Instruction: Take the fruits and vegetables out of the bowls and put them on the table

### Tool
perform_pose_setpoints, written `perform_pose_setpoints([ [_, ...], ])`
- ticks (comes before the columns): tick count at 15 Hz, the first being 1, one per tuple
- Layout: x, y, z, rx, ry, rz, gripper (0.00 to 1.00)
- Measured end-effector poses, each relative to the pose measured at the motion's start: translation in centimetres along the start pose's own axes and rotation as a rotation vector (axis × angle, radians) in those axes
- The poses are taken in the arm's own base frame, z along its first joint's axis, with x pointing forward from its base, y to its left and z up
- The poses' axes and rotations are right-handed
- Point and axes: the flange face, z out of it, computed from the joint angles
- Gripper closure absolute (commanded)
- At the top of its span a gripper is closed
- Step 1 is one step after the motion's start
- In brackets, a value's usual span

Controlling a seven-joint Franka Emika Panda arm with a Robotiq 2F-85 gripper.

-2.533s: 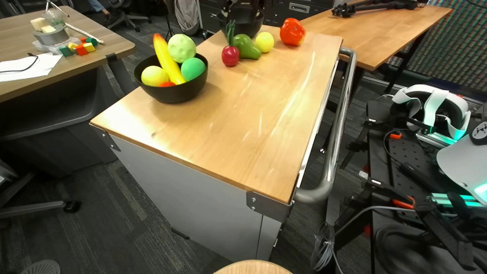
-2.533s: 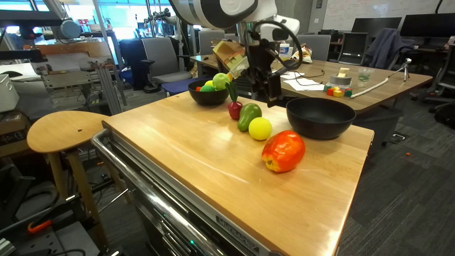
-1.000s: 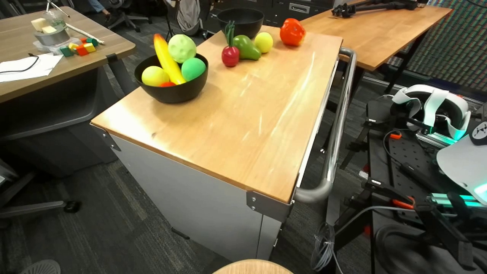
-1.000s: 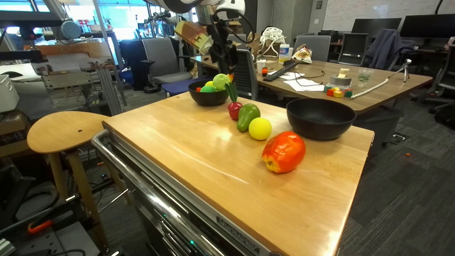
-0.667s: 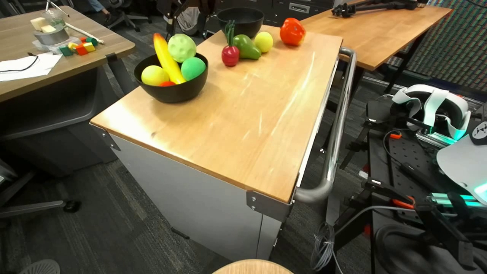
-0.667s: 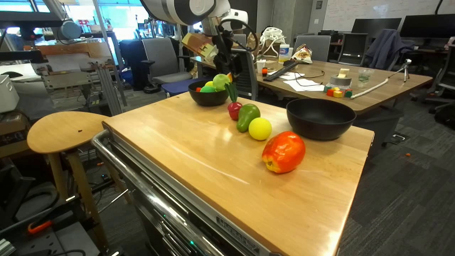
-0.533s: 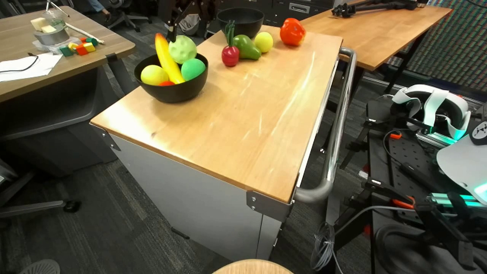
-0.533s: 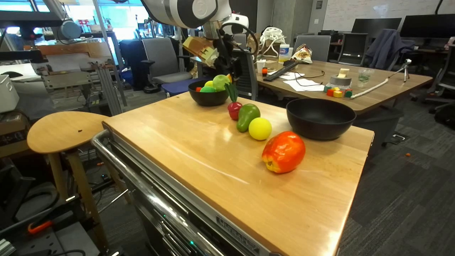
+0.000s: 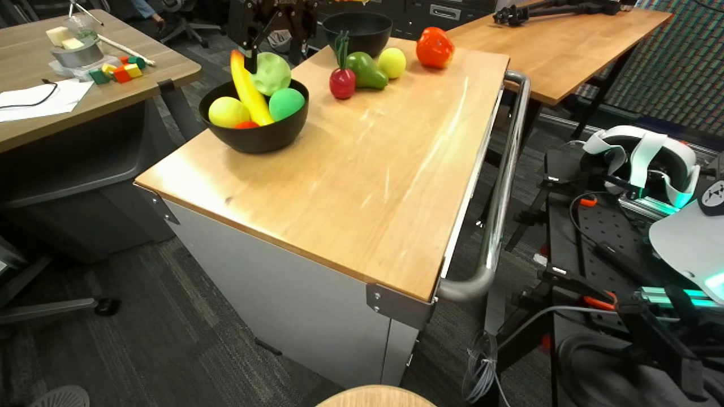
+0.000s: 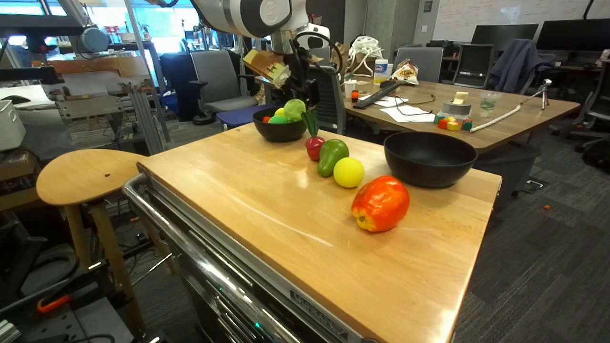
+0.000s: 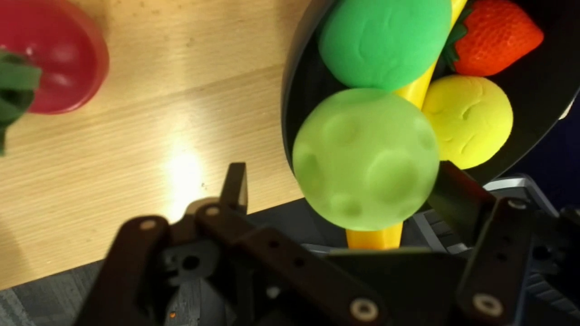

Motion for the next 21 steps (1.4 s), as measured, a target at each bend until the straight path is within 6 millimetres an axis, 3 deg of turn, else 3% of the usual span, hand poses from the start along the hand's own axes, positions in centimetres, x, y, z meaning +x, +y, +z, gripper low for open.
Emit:
perform_pose_setpoints([
  [1,-0.1,0.0,0.1,-0.001,-0.007,-0.001,0.27],
  [4,-0.5,-0.1,0.8,-0.006,-0.035,-0.004,0.51],
  [10,-0.5,-0.3,0.8,-0.007,-0.05,-0.007,0.74],
  [17,-0.3,-1.8,-1.4,-0.055,-0.002,-0.101,0.83],
  [21,-0.1,-1.1,-2.6,-0.166,0.037,-0.166,0.83],
])
